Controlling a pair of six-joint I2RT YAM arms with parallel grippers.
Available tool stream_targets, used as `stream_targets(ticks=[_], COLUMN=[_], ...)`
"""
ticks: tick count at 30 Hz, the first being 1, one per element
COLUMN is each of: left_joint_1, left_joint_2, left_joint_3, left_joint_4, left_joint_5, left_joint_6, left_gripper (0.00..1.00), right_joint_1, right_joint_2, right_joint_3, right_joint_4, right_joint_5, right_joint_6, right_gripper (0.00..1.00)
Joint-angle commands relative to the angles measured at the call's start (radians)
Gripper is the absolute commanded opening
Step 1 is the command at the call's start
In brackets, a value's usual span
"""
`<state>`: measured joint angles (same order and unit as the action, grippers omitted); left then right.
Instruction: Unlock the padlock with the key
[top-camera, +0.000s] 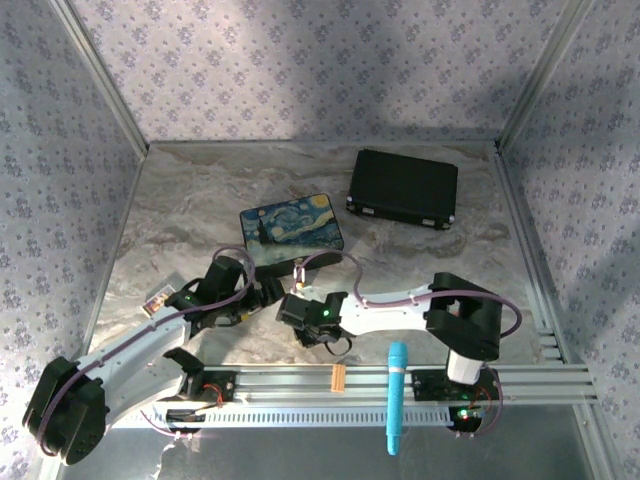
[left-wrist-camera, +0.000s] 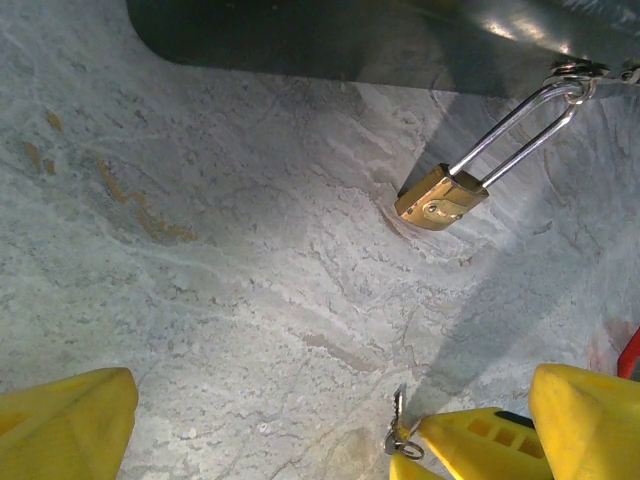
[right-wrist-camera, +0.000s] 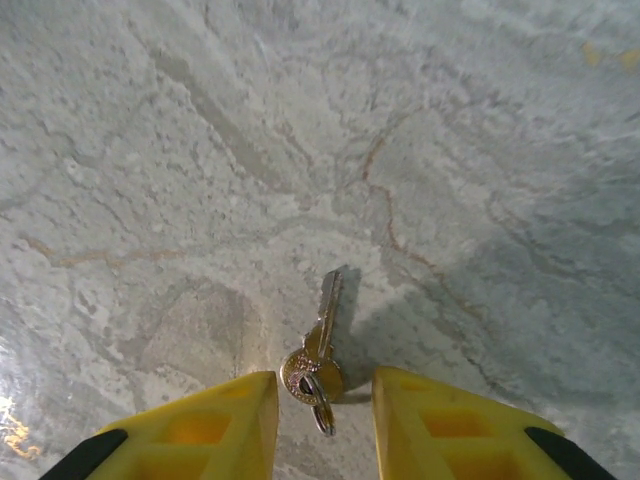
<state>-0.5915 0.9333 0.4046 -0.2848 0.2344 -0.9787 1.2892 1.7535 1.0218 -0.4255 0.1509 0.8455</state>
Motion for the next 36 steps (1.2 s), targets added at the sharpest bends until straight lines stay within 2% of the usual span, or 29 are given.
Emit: stream_targets(ticks=[1, 5, 8, 10, 15, 17, 20, 23, 26, 29, 33, 36], left_joint_1=[-0.011, -0.013, -0.013, -0.013, -0.035, -0.064, -0.128, -0.213, -0.277, -0.309, -0.332, -0.338], left_joint_2=[0.001, 0.0, -0.006, -0.007, 0.0, 0.0, 0.001, -0.003, -0.012, -0.011, -0.009, -0.023], left_joint_3=[-0.006, -0.013, -0.019, -0.023, -0.049, -0.074, -0.114, -0.152, -0.165, -0.19, -0.215, -0.213], left_joint_4=[0.017, 0.026, 0.03, 0.041, 0.137, 0.222, 0.349, 0.491, 0.564, 0.668, 0.789, 0.801], left_joint_5=[-0.018, -0.018, -0.017, -0.019, 0.003, -0.004, -0.06, -0.16, -0.25, -0.308, -0.353, -0.373], left_joint_6=[-0.006, -0.015, -0.02, -0.026, -0.092, -0.151, -0.25, -0.333, -0.37, -0.426, -0.476, -0.485], left_gripper=[1.0, 1.0, 1.0, 1.0, 0.96, 0.94, 0.88, 0.84, 0.82, 0.79, 0.68, 0.64], right_joint_1=[0.013, 0.013, 0.012, 0.005, -0.027, -0.049, -0.105, -0.161, -0.194, -0.225, -0.254, -0.258], right_joint_2=[0.035, 0.068, 0.076, 0.066, -0.023, -0.075, -0.163, -0.244, -0.301, -0.346, -0.378, -0.384], right_joint_3=[0.032, 0.044, 0.044, 0.034, -0.021, -0.049, -0.11, -0.169, -0.189, -0.222, -0.256, -0.262], right_joint_4=[-0.036, -0.028, -0.029, -0.018, 0.006, 0.004, 0.061, 0.145, 0.178, 0.263, 0.388, 0.443], right_joint_5=[0.027, 0.016, 0.008, -0.009, -0.029, -0.035, -0.106, -0.196, -0.225, -0.281, -0.344, -0.355], right_joint_6=[0.006, 0.0, 0.001, -0.007, -0.069, -0.105, -0.158, -0.18, -0.175, -0.141, -0.061, -0.035], right_gripper=[0.3, 0.28, 0.2, 0.09, 0.0, 0.0, 0.0, 0.0, 0.0, 0.0, 0.0, 0.0])
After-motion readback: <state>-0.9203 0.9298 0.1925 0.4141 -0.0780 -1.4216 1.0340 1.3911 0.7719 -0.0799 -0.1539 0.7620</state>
